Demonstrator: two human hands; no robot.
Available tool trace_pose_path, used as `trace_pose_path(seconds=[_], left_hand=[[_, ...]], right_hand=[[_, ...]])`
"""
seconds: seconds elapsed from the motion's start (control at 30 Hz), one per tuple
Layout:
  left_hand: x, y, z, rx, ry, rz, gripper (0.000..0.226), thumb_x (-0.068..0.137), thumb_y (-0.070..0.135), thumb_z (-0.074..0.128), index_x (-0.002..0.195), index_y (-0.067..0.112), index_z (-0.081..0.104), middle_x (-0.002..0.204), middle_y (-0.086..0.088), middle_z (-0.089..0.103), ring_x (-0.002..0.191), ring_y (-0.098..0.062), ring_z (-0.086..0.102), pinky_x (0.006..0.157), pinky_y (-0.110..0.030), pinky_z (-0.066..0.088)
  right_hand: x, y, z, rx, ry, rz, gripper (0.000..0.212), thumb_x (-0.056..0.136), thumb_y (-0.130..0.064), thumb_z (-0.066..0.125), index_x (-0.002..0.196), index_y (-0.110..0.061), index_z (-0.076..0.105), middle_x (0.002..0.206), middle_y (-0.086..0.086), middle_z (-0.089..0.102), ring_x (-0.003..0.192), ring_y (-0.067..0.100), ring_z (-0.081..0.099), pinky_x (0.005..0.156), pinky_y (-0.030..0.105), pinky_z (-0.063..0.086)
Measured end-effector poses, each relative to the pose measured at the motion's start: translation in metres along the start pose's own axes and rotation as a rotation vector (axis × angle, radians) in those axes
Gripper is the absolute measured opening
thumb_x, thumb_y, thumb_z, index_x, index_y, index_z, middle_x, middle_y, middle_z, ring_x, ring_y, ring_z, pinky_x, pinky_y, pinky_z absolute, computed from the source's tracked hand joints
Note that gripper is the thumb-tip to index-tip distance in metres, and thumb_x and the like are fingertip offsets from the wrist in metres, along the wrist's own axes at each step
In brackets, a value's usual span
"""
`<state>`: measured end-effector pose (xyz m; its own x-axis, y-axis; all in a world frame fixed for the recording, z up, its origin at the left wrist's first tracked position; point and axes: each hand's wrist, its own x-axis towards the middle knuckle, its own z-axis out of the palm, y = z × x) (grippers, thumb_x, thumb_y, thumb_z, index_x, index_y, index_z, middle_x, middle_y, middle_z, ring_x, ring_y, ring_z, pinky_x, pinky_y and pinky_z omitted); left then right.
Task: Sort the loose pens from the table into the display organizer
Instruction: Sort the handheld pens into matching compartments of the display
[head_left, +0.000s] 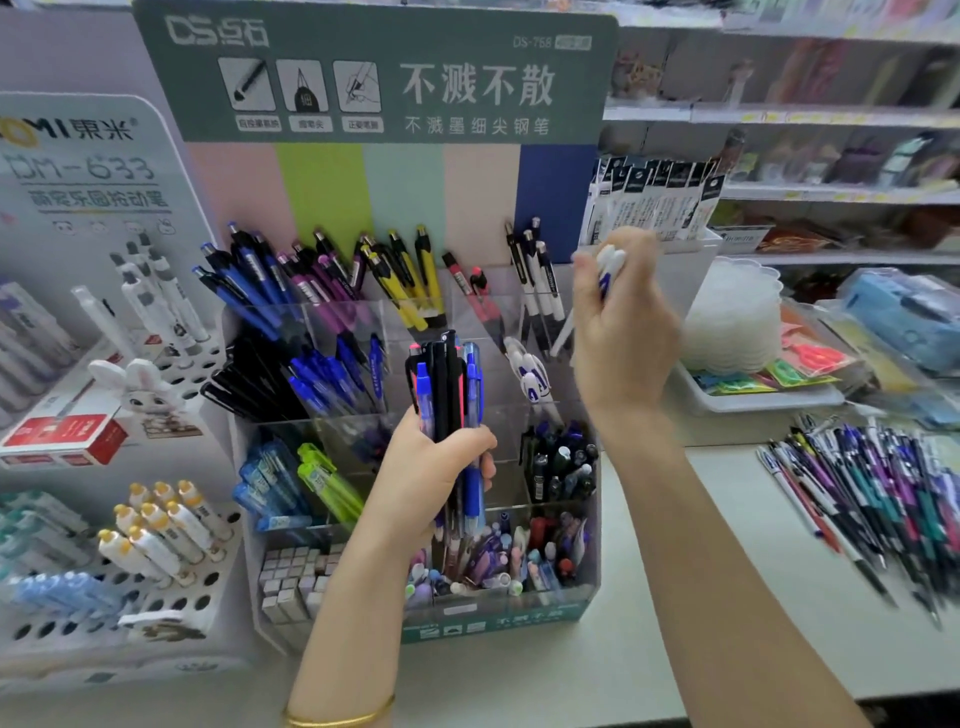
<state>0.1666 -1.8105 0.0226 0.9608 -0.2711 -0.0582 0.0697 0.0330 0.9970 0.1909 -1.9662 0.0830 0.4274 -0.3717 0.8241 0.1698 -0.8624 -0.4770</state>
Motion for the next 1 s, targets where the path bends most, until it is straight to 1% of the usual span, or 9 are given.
trace_pose_path(seconds=[0.2, 0.33, 0.47, 0.57, 0.63, 0.73, 0.83, 0.93, 1.0], left_hand=[[-0.002, -0.003, 0.001, -0.187, -0.038, -0.062, 0.038, 0.07, 0.015, 0.066, 0.102, -0.003, 0.054, 0.067, -0.011, 0.056, 0.059, -0.019, 0.055, 0.058, -0.028, 0.05], [-0.002, -0.003, 0.001, -0.241, -0.058, -0.066, 0.036, 0.071, 0.013, 0.066, 0.101, -0.001, 0.052, 0.07, -0.012, 0.054, 0.059, -0.018, 0.055, 0.057, -0.027, 0.049], [-0.002, -0.004, 0.002, -0.189, -0.03, -0.05, 0.035, 0.075, 0.012, 0.067, 0.103, -0.003, 0.052, 0.067, -0.011, 0.056, 0.058, -0.018, 0.057, 0.059, -0.028, 0.05], [-0.003, -0.004, 0.006, -0.059, 0.061, 0.011, 0.024, 0.086, 0.003, 0.065, 0.104, 0.0, 0.051, 0.07, -0.012, 0.058, 0.059, -0.017, 0.058, 0.061, -0.025, 0.05], [-0.003, -0.002, 0.008, -0.01, 0.119, 0.072, 0.022, 0.087, -0.001, 0.061, 0.105, 0.008, 0.051, 0.076, -0.013, 0.057, 0.06, -0.017, 0.058, 0.06, -0.022, 0.051], [-0.003, 0.0, 0.006, 0.036, 0.215, 0.154, 0.025, 0.086, -0.002, 0.059, 0.104, 0.014, 0.053, 0.082, -0.012, 0.062, 0.064, -0.019, 0.06, 0.062, -0.031, 0.055], [-0.005, 0.0, -0.001, 0.087, 0.289, 0.203, 0.025, 0.086, 0.001, 0.061, 0.098, 0.021, 0.054, 0.085, -0.011, 0.064, 0.07, -0.023, 0.061, 0.068, -0.044, 0.055], [-0.007, 0.0, -0.005, 0.086, 0.3, 0.199, 0.024, 0.084, 0.005, 0.065, 0.097, 0.023, 0.054, 0.082, -0.003, 0.064, 0.072, -0.028, 0.059, 0.07, -0.052, 0.053], [-0.008, 0.0, -0.007, 0.061, 0.284, 0.176, 0.024, 0.082, 0.005, 0.064, 0.097, 0.022, 0.054, 0.083, -0.01, 0.062, 0.068, -0.027, 0.056, 0.067, -0.055, 0.052]], right_hand=[[-0.015, 0.004, 0.007, -0.334, -0.503, 0.107, 0.02, 0.1, -0.033, 0.045, 0.109, -0.016, 0.044, 0.083, 0.0, 0.053, 0.071, 0.026, 0.052, 0.049, 0.029, 0.021], [-0.016, 0.009, 0.009, -0.213, -0.6, 0.198, 0.029, 0.094, -0.04, 0.055, 0.102, -0.016, 0.042, 0.096, 0.004, 0.057, 0.079, 0.026, 0.05, 0.062, 0.03, 0.03], [-0.016, 0.009, 0.002, -0.167, -0.565, 0.198, 0.038, 0.09, -0.04, 0.062, 0.112, -0.012, 0.049, 0.102, 0.003, 0.053, 0.086, 0.021, 0.051, 0.067, 0.03, 0.037], [-0.019, -0.004, -0.006, 0.085, -0.406, 0.088, 0.018, 0.092, -0.023, 0.062, 0.106, -0.011, 0.062, 0.093, -0.002, 0.054, 0.079, 0.014, 0.053, 0.068, 0.021, 0.042], [-0.019, -0.019, -0.01, 0.362, -0.582, 0.137, 0.016, 0.092, -0.023, 0.061, 0.105, -0.015, 0.066, 0.085, -0.007, 0.057, 0.071, 0.008, 0.054, 0.066, 0.017, 0.043], [-0.023, -0.034, -0.011, 0.648, -0.949, 0.297, 0.035, 0.089, -0.026, 0.065, 0.124, -0.02, 0.058, 0.079, -0.002, 0.057, 0.054, 0.009, 0.056, 0.053, 0.025, 0.049], [-0.025, -0.038, -0.007, 0.75, -1.034, 0.298, 0.043, 0.09, -0.017, 0.064, 0.131, -0.024, 0.052, 0.079, 0.001, 0.051, 0.058, 0.016, 0.059, 0.051, 0.035, 0.054], [-0.023, -0.039, -0.002, 0.839, -1.065, 0.321, 0.035, 0.089, -0.007, 0.063, 0.123, -0.016, 0.056, 0.078, 0.002, 0.051, 0.063, 0.016, 0.062, 0.054, 0.037, 0.055], [-0.02, -0.039, 0.001, 0.868, -1.079, 0.344, 0.028, 0.088, -0.004, 0.064, 0.114, -0.012, 0.057, 0.082, 0.006, 0.052, 0.064, 0.016, 0.063, 0.055, 0.037, 0.056]])
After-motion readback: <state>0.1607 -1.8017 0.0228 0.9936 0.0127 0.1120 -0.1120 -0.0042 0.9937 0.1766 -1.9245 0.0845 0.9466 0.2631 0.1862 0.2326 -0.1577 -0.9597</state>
